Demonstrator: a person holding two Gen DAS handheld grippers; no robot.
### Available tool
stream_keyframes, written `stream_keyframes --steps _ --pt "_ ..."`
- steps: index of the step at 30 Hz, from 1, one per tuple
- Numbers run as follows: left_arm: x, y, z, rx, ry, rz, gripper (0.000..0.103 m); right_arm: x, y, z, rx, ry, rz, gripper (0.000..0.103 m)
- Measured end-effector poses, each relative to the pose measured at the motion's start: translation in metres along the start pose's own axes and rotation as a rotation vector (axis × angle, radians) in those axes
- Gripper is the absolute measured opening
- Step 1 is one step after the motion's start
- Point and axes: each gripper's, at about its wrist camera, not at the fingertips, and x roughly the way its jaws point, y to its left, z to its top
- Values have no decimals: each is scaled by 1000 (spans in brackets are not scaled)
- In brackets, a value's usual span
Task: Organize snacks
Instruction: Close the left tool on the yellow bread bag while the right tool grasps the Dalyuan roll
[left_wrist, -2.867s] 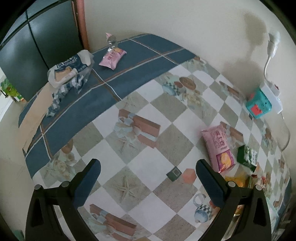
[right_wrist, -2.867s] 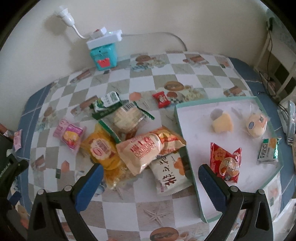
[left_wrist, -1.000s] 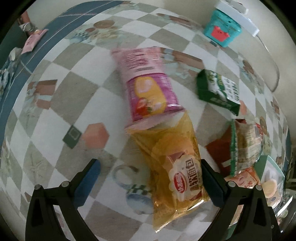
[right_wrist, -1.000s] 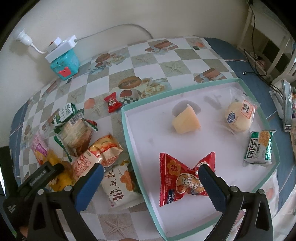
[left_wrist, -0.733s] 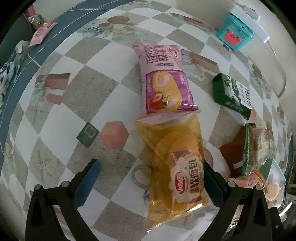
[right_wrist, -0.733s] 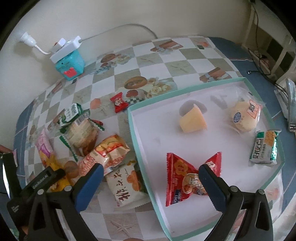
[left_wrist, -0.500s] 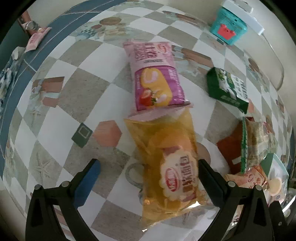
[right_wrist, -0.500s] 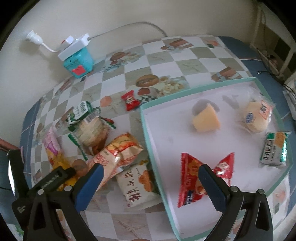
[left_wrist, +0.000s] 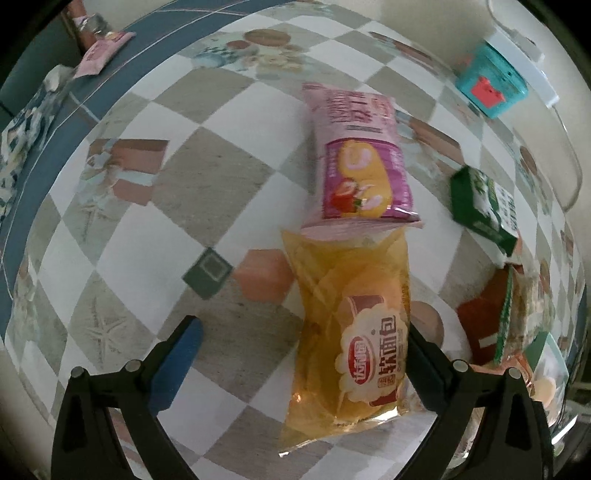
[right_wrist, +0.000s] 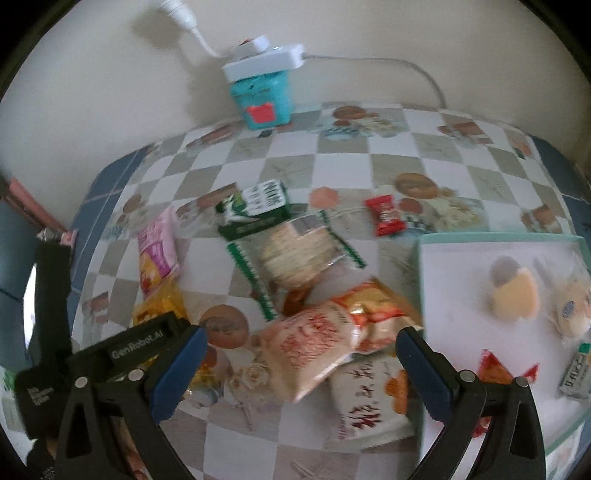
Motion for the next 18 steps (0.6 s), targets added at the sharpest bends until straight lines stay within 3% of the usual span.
stream_keyframes --steps 5,8,14,16,18 --pt "-4 19 -6 -40 1 4 101 10 8 -2 -37 8 4 102" --pt "-4 21 -15 -41 0 7 101 14 7 -4 -40 13 -2 95" --pt "3 0 -15 -8 5 24 101 15 -5 -4 -3 0 -14 67" --pt "3 -5 -18 10 8 22 101 15 -10 -4 11 -4 -16 50" --pt "2 -10 -20 22 9 13 101 15 -17 -4 37 -7 -3 44"
